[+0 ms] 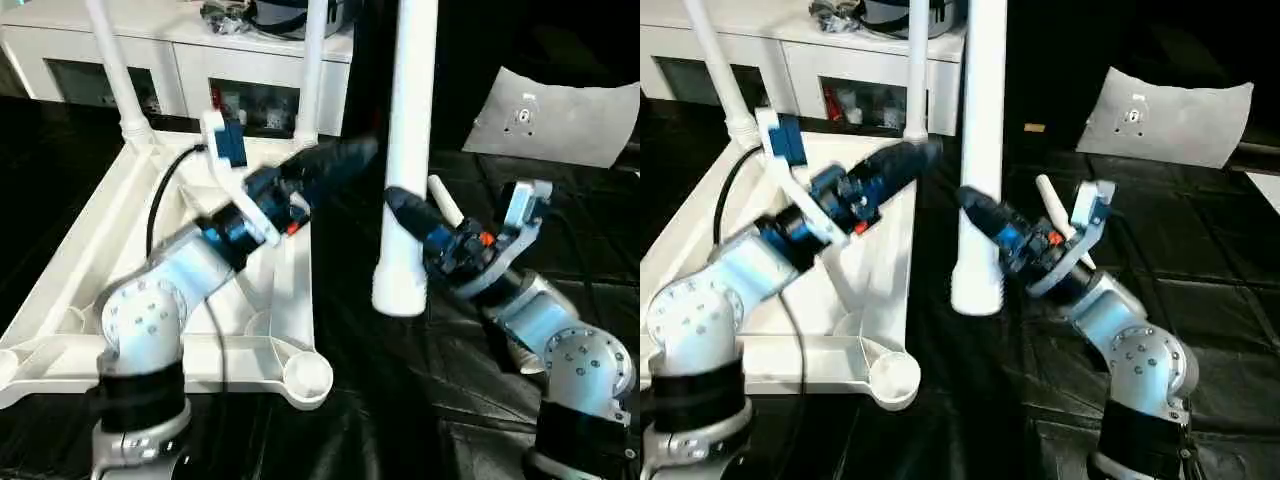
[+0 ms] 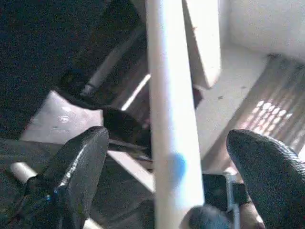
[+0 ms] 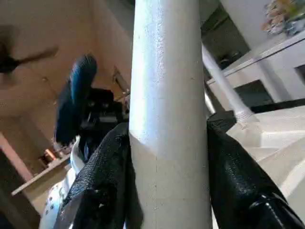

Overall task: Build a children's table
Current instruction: Pick table leg

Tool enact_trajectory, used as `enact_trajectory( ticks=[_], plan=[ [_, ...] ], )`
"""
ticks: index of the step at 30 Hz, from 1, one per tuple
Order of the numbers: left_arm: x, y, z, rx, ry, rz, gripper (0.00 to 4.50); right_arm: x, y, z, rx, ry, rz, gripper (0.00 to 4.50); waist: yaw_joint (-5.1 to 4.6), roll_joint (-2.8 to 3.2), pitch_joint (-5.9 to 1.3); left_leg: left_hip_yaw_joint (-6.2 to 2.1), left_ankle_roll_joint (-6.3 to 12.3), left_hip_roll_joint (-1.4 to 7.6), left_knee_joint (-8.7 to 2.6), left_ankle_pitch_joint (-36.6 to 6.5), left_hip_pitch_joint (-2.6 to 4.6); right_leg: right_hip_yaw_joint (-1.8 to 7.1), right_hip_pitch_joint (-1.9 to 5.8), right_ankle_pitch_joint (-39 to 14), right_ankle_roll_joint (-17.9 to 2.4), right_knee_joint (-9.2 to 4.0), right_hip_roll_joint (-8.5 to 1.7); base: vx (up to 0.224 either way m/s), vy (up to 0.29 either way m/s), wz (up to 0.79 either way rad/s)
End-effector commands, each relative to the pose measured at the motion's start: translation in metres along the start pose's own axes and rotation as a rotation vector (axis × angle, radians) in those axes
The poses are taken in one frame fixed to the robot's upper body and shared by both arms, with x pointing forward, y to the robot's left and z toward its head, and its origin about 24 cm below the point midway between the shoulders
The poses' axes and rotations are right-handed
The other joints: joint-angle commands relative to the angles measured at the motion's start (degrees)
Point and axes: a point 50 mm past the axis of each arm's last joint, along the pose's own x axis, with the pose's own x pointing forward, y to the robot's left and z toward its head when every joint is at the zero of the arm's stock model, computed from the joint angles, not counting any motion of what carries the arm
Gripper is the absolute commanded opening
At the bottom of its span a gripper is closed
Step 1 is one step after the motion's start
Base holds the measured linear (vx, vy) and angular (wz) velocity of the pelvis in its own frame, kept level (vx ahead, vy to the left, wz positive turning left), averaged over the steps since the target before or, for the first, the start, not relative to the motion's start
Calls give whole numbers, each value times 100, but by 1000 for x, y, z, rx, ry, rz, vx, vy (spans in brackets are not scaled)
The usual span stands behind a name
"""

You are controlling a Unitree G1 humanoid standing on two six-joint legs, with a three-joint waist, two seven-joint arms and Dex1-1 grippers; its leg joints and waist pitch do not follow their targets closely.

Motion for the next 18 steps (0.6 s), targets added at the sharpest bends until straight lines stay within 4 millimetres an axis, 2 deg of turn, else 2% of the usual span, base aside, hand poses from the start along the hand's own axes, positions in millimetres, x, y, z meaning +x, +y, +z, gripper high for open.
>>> enact_trajectory(
  ticks=[1, 3, 4, 7, 11, 13, 14, 18],
  plan=[
    [4, -2, 0, -12, 17, -15, 450, 3, 8, 3, -21, 8, 55, 184, 20, 32, -382, -133, -116, 335, -358, -576, 153, 287, 131, 70, -810, -504, -634, 0, 0, 0],
    [7, -1, -4, -8, 44, -18, 450, 3, 11, -3, -32, 56, 71, 184, 18, 35, -373, -131, -144, 334, -363, -612, 151, 288, 127, -11, -783, -520, -635, 0, 0, 0],
    [9, -1, -6, -1, 60, -21, 450, 3, 12, -6, -46, 79, 68, 184, 31, 88, -374, -141, -185, 338, -362, -639, 154, 297, 127, -39, -711, -523, -635, 0, 0, 0],
    [12, -1, -9, 8, 78, -26, 450, 3, 12, -9, -62, 105, 66, 184, 33, 52, -382, -143, -208, 341, -370, -653, 155, 299, 133, -7, -642, -529, -638, 0, 0, 0],
    [11, -2, -14, 53, 128, -50, 414, 4, 3, -17, -168, 189, -38, 184, 33, 84, -378, -149, -290, 346, -377, -704, 164, 295, 116, 38, -697, -517, -634, 0, 0, 0],
    [9, -3, -16, 93, 155, -58, 411, 5, -3, -19, -209, 212, -90, 184, 25, 78, -376, -148, -337, 347, -382, -725, 170, 299, 112, 20, -678, -515, -629, 0, 0, 0],
    [8, -3, -17, 130, 169, -50, 387, 6, -5, -20, -226, 218, -107, 184, 17, 75, -374, -146, -327, 343, -379, -765, 163, 304, 119, 23, -675, -513, -634, 0, 0, 0],
    [6, 0, -20, 205, 193, -28, 371, 7, -10, -23, -282, 247, -153, 184, -3, 90, -378, -156, -296, 359, -386, -807, 176, 303, 113, 42, -706, -508, -636, 0, 0, 0]
  ],
)
